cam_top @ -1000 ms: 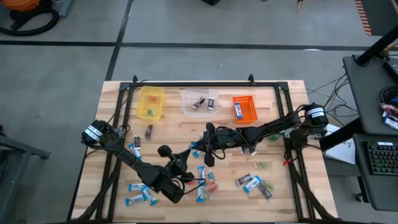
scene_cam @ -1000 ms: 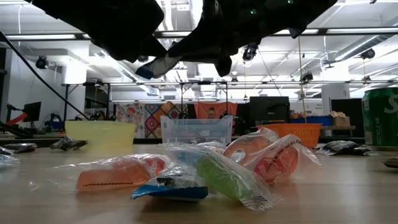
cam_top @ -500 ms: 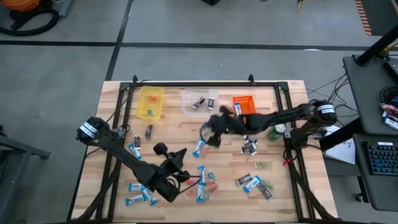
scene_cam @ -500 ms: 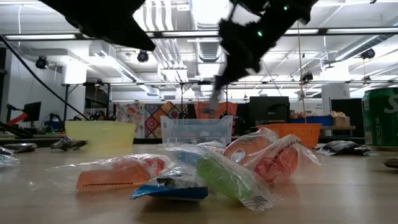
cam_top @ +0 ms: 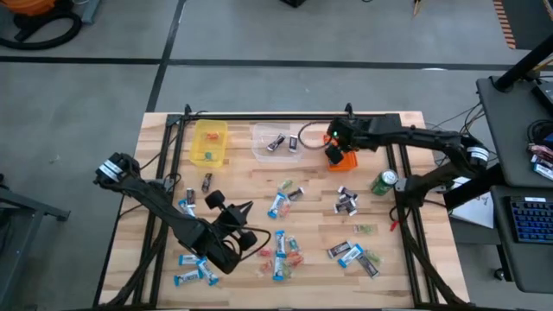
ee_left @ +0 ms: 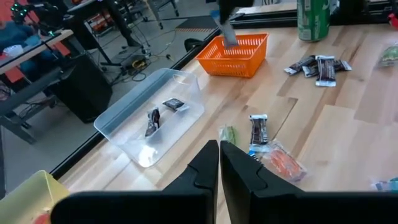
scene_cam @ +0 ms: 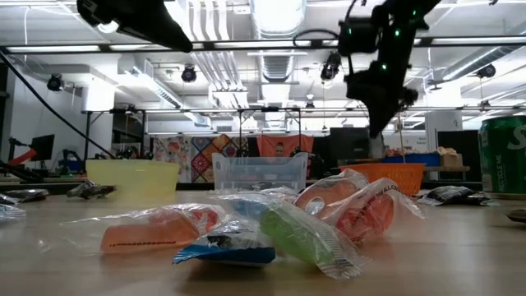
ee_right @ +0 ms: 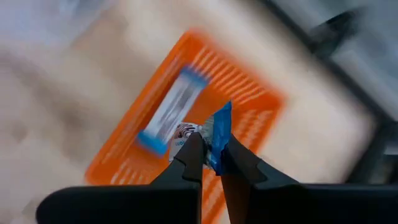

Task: Organize candy in baskets
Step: Put the white chocolate bar chocolate into the orange bin, then put the brown chocolate bar into the transparent bin, then put the white chocolate bar chocolate into the orange bin

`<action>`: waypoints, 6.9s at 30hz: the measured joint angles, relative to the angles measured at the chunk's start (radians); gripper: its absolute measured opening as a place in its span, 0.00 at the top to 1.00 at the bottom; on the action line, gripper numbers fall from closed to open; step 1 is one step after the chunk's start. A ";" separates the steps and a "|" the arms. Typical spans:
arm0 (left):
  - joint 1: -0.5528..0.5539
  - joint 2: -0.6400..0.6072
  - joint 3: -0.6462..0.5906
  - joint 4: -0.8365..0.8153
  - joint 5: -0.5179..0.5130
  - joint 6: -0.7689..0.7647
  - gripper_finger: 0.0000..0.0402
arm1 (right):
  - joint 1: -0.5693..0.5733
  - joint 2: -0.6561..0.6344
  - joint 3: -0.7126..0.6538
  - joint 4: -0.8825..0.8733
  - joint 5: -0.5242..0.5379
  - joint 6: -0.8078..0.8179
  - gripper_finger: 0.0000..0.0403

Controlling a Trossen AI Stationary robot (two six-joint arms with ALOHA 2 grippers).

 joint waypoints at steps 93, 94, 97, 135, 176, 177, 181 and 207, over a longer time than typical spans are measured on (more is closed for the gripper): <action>0.304 -0.130 -0.508 -0.070 0.577 -0.604 0.98 | 0.191 0.013 -0.012 0.290 -0.043 -0.057 0.64; 0.280 -0.131 -0.491 -0.063 0.559 -0.592 0.98 | 0.208 0.013 -0.024 0.311 -0.043 -0.060 0.65; 0.200 -0.138 -0.434 0.003 0.493 -0.520 0.99 | 0.264 0.013 -0.070 0.413 -0.049 -0.081 0.65; 0.116 0.017 -0.610 1.996 0.634 0.800 1.00 | 0.723 0.146 -0.132 1.481 -0.255 -0.425 0.41; 0.119 0.009 -0.689 2.014 0.625 0.684 0.74 | 0.575 0.108 -0.113 1.309 -0.157 -0.394 0.97; 0.119 -0.002 -0.708 2.013 0.608 0.654 0.74 | 0.549 0.103 -0.106 1.273 -0.092 -0.395 0.97; 0.118 -0.044 -0.777 2.001 0.544 0.535 0.74 | 0.415 0.110 -0.092 1.140 0.036 -0.374 0.97; 0.135 -0.149 -0.902 1.780 0.314 0.219 0.79 | 0.048 0.373 -0.098 1.255 -0.219 -0.081 0.72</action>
